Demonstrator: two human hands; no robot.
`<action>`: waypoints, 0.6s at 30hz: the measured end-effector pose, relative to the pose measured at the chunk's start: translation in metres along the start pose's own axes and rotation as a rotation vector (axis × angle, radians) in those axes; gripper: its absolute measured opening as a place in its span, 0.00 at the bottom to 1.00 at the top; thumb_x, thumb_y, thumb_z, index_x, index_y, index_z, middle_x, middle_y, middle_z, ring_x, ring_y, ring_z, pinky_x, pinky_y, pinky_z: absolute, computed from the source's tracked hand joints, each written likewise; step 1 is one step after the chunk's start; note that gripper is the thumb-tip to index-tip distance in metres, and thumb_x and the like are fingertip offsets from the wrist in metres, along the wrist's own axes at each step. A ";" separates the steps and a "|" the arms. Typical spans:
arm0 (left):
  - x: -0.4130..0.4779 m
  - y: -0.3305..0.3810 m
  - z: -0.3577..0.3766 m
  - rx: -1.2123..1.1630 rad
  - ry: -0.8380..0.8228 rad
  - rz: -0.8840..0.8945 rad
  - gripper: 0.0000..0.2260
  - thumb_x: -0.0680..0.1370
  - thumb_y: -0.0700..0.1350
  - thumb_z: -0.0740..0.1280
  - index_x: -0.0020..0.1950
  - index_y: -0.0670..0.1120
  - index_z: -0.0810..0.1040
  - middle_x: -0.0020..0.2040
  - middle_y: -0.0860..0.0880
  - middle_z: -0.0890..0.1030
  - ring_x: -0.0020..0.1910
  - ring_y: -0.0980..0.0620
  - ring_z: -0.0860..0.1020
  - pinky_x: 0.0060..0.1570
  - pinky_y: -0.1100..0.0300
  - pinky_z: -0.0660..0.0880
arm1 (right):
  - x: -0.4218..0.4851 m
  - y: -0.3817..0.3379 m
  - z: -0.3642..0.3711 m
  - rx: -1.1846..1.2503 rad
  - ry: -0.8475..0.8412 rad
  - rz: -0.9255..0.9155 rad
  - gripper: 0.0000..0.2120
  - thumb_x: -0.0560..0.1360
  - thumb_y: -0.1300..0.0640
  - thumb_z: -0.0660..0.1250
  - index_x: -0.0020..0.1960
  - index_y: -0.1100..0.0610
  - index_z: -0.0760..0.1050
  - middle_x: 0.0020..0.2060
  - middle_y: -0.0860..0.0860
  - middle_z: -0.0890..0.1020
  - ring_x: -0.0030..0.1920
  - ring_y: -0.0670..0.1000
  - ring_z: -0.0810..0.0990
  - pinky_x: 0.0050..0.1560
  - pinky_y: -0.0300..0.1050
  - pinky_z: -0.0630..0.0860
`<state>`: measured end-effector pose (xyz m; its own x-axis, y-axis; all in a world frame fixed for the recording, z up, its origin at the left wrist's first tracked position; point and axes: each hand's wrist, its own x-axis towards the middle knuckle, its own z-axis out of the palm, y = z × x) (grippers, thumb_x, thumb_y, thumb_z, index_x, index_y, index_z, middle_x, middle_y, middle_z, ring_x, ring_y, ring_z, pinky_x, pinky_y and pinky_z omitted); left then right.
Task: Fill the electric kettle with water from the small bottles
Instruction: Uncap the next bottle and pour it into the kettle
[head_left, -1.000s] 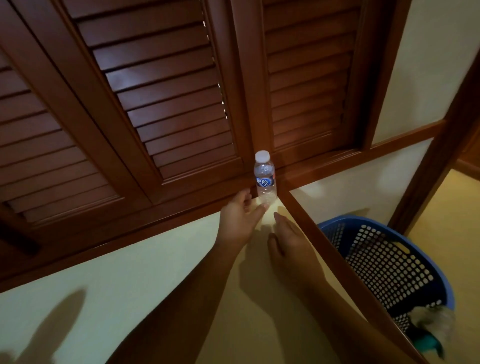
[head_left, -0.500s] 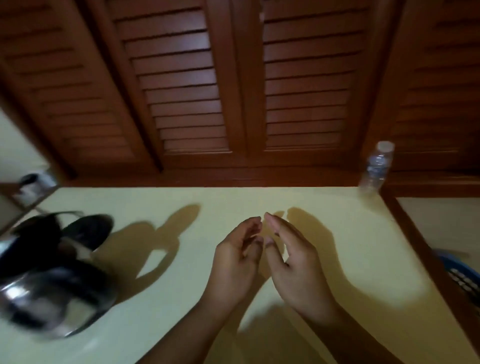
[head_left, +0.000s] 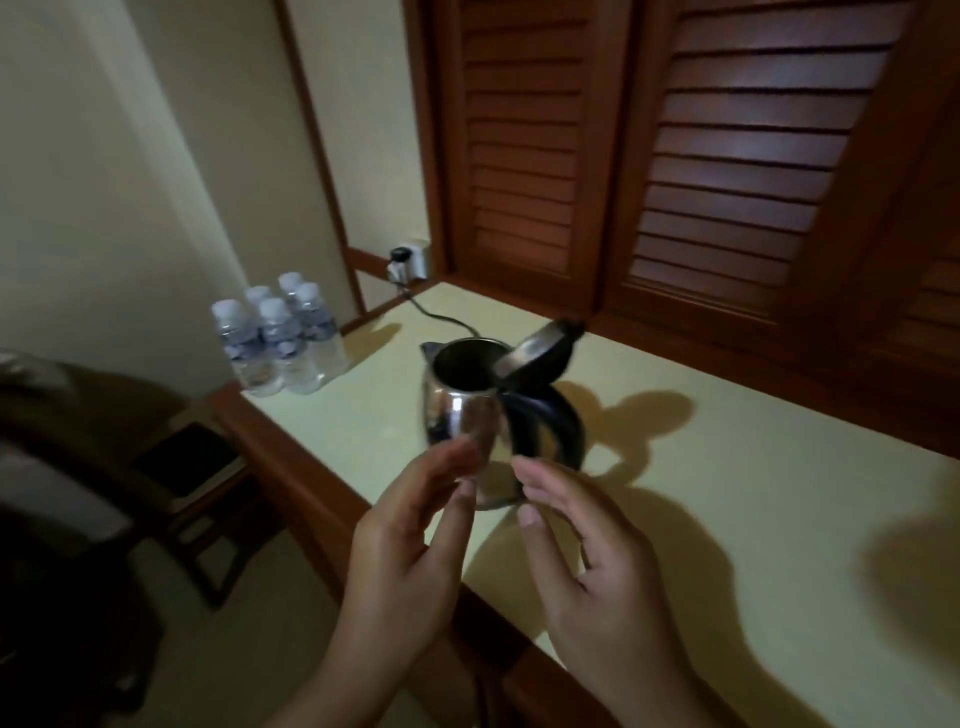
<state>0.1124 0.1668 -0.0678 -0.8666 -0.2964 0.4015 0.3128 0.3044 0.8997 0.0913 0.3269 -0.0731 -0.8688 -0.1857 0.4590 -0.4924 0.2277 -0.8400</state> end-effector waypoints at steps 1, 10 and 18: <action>0.005 -0.002 -0.014 0.010 0.017 0.010 0.16 0.82 0.36 0.69 0.66 0.52 0.82 0.60 0.58 0.86 0.62 0.57 0.84 0.61 0.64 0.79 | 0.006 -0.004 0.014 0.023 -0.022 -0.002 0.18 0.81 0.59 0.67 0.69 0.46 0.77 0.62 0.35 0.81 0.64 0.42 0.79 0.61 0.37 0.76; 0.085 -0.061 -0.141 0.000 0.116 -0.014 0.16 0.83 0.40 0.69 0.70 0.50 0.80 0.62 0.58 0.85 0.65 0.57 0.82 0.63 0.61 0.79 | 0.081 -0.031 0.157 0.020 -0.099 -0.044 0.17 0.81 0.58 0.67 0.69 0.47 0.76 0.62 0.35 0.80 0.64 0.42 0.79 0.63 0.45 0.78; 0.162 -0.123 -0.237 0.051 0.194 -0.043 0.15 0.83 0.41 0.69 0.69 0.53 0.80 0.61 0.59 0.84 0.62 0.64 0.81 0.59 0.72 0.76 | 0.170 -0.048 0.280 -0.102 -0.080 -0.099 0.12 0.82 0.58 0.66 0.64 0.50 0.81 0.54 0.41 0.82 0.55 0.44 0.81 0.54 0.40 0.79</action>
<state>0.0262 -0.1329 -0.0729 -0.7859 -0.4778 0.3925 0.2525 0.3314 0.9091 -0.0184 0.0167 -0.0353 -0.8109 -0.2868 0.5102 -0.5818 0.2999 -0.7560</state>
